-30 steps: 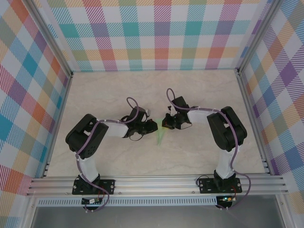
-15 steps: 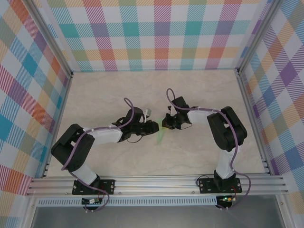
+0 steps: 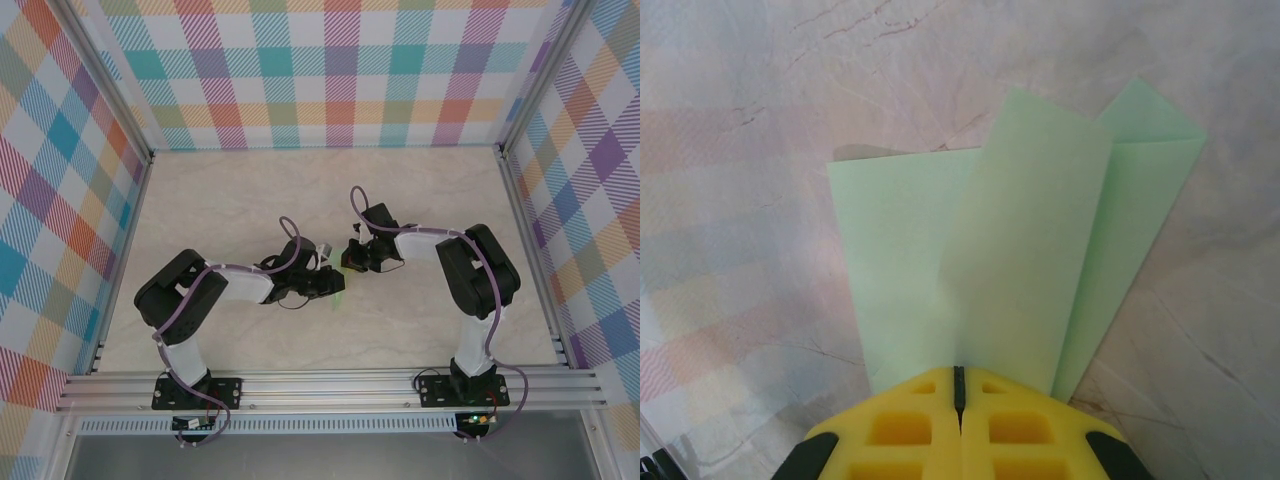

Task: Fold a paper plane with a square sheet of paper (fold left side to right side)
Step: Fold the wing for the fifth time at the center of the table.

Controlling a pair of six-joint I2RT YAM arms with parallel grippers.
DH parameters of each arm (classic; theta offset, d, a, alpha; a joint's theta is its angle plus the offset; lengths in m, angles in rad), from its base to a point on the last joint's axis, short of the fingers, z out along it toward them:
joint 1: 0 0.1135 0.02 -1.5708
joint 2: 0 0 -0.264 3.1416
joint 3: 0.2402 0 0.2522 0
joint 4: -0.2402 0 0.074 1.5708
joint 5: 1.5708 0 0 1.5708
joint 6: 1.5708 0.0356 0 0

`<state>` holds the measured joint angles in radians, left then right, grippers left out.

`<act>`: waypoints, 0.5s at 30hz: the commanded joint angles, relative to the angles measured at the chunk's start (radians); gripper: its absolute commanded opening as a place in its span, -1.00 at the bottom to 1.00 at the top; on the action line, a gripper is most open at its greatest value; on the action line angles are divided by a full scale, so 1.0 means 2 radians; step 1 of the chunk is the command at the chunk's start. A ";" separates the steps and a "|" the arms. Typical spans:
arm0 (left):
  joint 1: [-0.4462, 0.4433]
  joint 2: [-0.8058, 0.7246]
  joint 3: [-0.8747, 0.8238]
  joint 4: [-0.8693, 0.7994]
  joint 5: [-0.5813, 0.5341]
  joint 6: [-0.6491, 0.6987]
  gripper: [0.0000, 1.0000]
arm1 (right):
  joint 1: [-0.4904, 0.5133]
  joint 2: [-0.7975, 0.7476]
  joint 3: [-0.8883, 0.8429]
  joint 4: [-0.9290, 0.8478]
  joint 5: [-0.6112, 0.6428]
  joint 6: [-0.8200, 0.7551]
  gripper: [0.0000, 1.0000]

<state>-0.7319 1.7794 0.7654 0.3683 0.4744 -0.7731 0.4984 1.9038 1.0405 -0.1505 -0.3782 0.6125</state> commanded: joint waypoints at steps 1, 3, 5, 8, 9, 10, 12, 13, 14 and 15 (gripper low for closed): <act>-0.006 0.011 0.003 -0.006 -0.014 0.003 -0.66 | -0.003 0.021 -0.025 -0.061 0.052 -0.012 -1.00; -0.009 0.017 -0.001 -0.005 -0.015 0.003 -0.66 | -0.003 0.021 -0.025 -0.061 0.052 -0.013 -1.00; -0.012 0.022 -0.005 -0.005 -0.018 0.002 -0.66 | -0.003 0.021 -0.024 -0.061 0.052 -0.015 -1.00; -0.016 0.029 -0.012 -0.002 -0.022 -0.001 -0.67 | -0.003 0.018 -0.022 -0.060 0.050 -0.017 -1.00; -0.018 0.031 -0.014 -0.002 -0.023 -0.003 -0.68 | -0.003 0.017 -0.020 -0.059 0.048 -0.018 -1.00; -0.020 0.032 -0.017 -0.002 -0.026 -0.005 -0.68 | -0.003 0.014 -0.019 -0.058 0.046 -0.019 -1.00; -0.022 0.032 -0.024 -0.004 -0.033 -0.007 -0.71 | -0.004 0.003 -0.015 -0.055 0.040 -0.022 -1.00; -0.022 0.031 -0.029 -0.007 -0.039 -0.008 -0.74 | -0.005 -0.005 -0.012 -0.057 0.039 -0.025 -1.00; -0.022 0.028 -0.034 -0.009 -0.046 -0.010 -0.78 | -0.005 -0.013 -0.010 -0.060 0.039 -0.028 -1.00; -0.022 0.025 -0.040 -0.011 -0.052 -0.012 -0.84 | -0.007 -0.025 -0.008 -0.061 0.039 -0.031 -1.00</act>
<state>-0.7525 1.8210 0.7383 0.4129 0.4187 -0.7845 0.4980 1.8904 1.0405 -0.1654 -0.3676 0.5900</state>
